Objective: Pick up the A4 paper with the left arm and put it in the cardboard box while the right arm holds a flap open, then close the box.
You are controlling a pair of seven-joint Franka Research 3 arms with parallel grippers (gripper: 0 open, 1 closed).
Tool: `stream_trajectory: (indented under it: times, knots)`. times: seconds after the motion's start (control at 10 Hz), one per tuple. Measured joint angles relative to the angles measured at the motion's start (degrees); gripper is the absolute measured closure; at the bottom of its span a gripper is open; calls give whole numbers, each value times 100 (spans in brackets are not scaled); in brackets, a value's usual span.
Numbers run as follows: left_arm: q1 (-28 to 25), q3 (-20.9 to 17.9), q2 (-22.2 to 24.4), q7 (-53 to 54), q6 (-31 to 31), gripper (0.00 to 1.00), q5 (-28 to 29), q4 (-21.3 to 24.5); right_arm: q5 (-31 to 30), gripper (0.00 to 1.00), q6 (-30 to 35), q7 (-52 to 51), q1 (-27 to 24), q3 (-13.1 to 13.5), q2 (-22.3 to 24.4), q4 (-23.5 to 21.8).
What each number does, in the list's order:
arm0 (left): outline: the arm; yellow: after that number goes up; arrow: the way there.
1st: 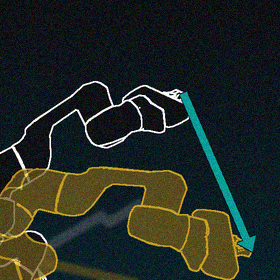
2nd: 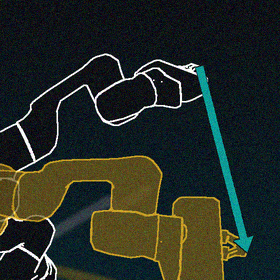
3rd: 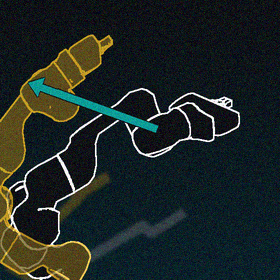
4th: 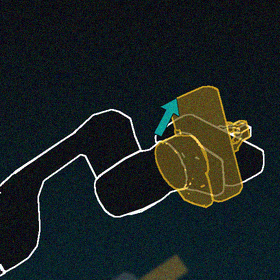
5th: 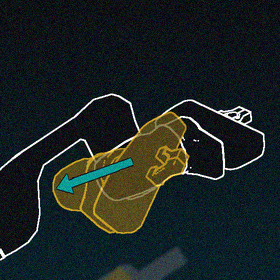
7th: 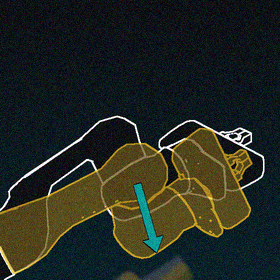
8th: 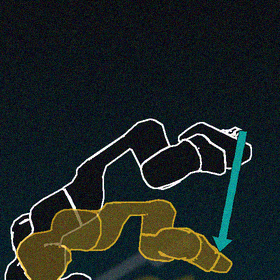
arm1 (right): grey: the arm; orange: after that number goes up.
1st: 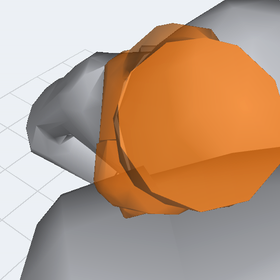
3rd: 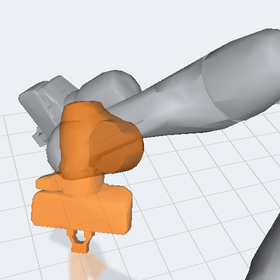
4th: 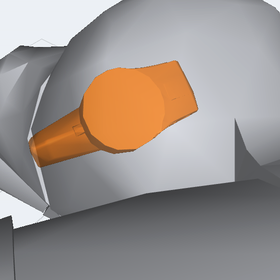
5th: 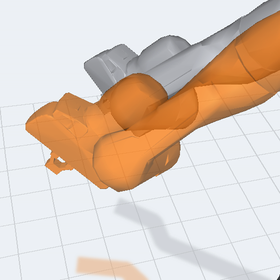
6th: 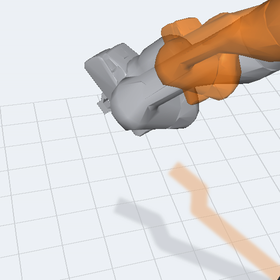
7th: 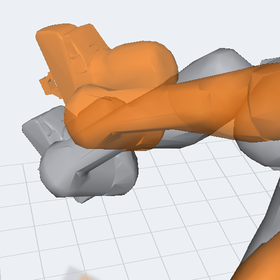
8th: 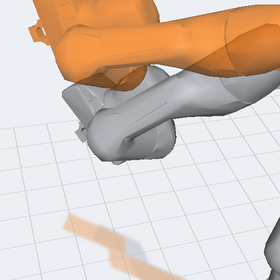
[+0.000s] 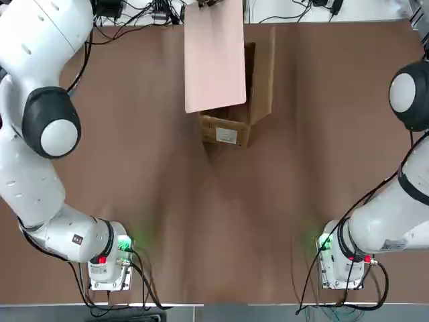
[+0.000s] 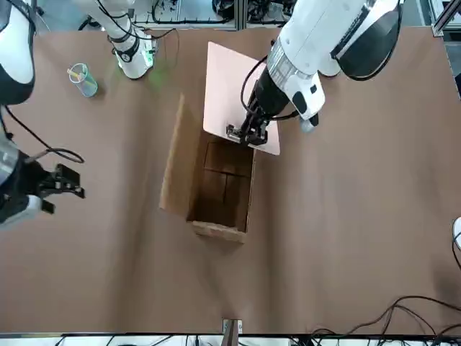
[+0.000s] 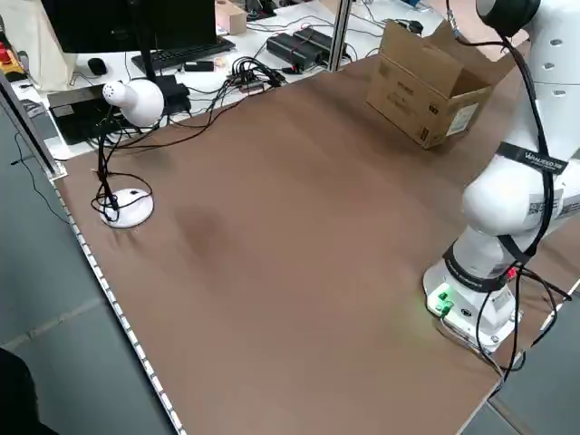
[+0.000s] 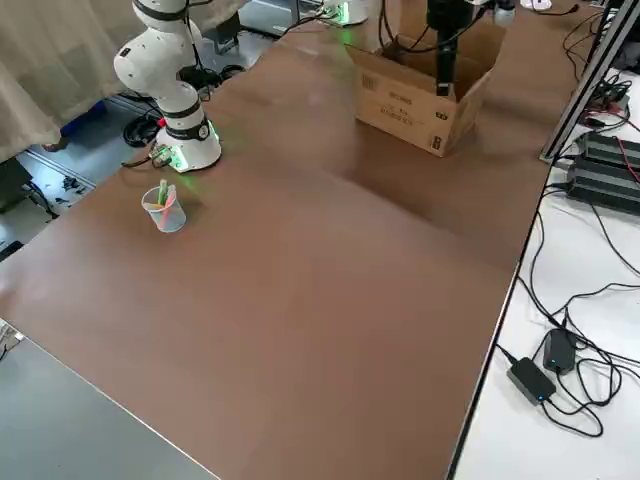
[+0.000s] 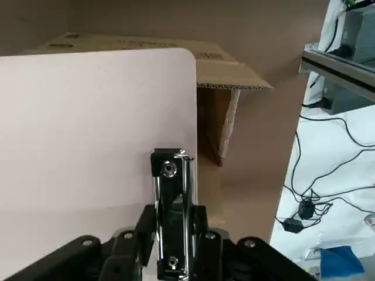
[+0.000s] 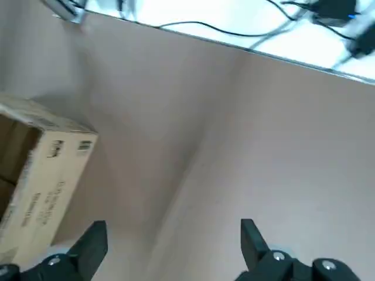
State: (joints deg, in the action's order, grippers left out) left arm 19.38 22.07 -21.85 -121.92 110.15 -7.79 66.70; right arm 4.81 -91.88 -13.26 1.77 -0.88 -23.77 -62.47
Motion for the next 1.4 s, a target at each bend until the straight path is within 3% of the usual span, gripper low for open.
stream_trajectory:
  times: [0.6,0.9,1.4]
  knots:
    - [98,-106,-237,-1,468,69,0,0,-270,0,1055,1435,-220,201,491,-27]
    - [176,-224,-335,0,735,69,0,0,-271,0,1155,1918,-423,232,710,-312]
    - [1084,-1213,-554,0,960,69,0,-2,-266,0,1145,2418,-508,233,766,-498]
